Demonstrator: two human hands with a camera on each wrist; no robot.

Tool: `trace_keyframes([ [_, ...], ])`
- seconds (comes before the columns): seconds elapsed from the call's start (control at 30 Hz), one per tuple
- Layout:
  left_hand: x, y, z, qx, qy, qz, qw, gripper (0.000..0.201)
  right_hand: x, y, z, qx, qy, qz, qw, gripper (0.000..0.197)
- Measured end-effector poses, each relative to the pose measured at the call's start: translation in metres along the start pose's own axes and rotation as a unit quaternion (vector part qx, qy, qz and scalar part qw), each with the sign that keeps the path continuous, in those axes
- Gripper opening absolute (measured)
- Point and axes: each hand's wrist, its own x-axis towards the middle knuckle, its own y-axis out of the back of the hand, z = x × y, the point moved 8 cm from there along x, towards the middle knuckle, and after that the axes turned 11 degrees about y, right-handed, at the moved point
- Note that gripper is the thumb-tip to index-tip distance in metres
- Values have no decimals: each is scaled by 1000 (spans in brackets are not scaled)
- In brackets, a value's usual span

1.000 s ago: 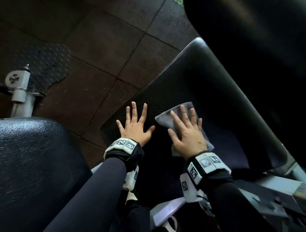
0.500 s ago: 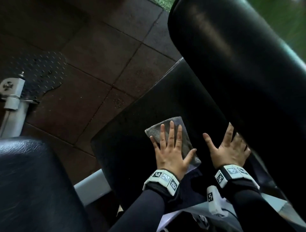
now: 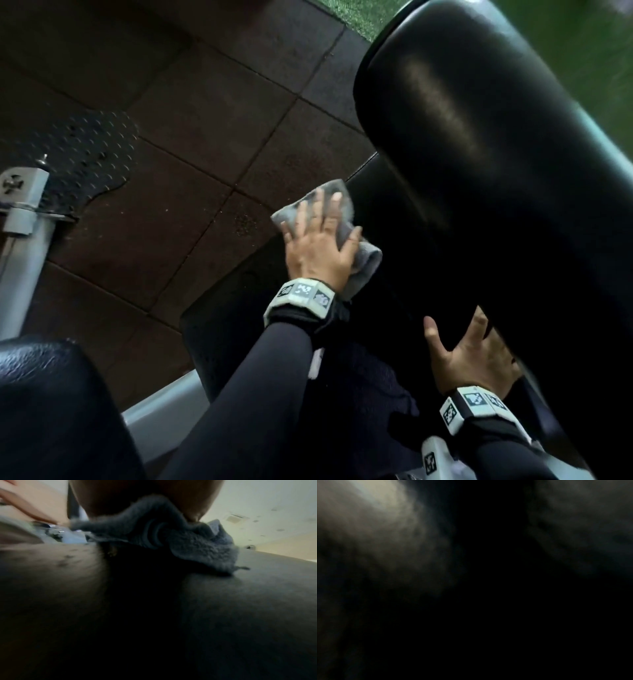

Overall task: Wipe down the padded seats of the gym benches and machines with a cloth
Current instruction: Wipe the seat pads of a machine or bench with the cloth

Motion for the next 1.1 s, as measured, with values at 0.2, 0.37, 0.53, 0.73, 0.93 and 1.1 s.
trace_keyframes([
  [0.2,-59,-21,-55,-29,43,103,993,68,-1,-1,-5,43,-7,-13,999,71],
  [0.37,-104,-63,-2,2,-35,0,999,66,-1,-1,-7,57,-15,-21,998,64],
  [0.53,-65,-48,50,16,-68,16,997,63,0,0,-6,37,-14,-17,999,66],
  [0.73,-7,-14,45,48,-43,-21,998,63,-1,1,-3,33,-18,-7,999,70],
  [0.93,-25,-7,-40,-60,51,73,994,67,0,-3,-2,62,-16,-10,998,80],
  [1.1,-99,-64,-40,39,-5,-44,998,73,1,-2,-2,97,-16,-26,995,69],
])
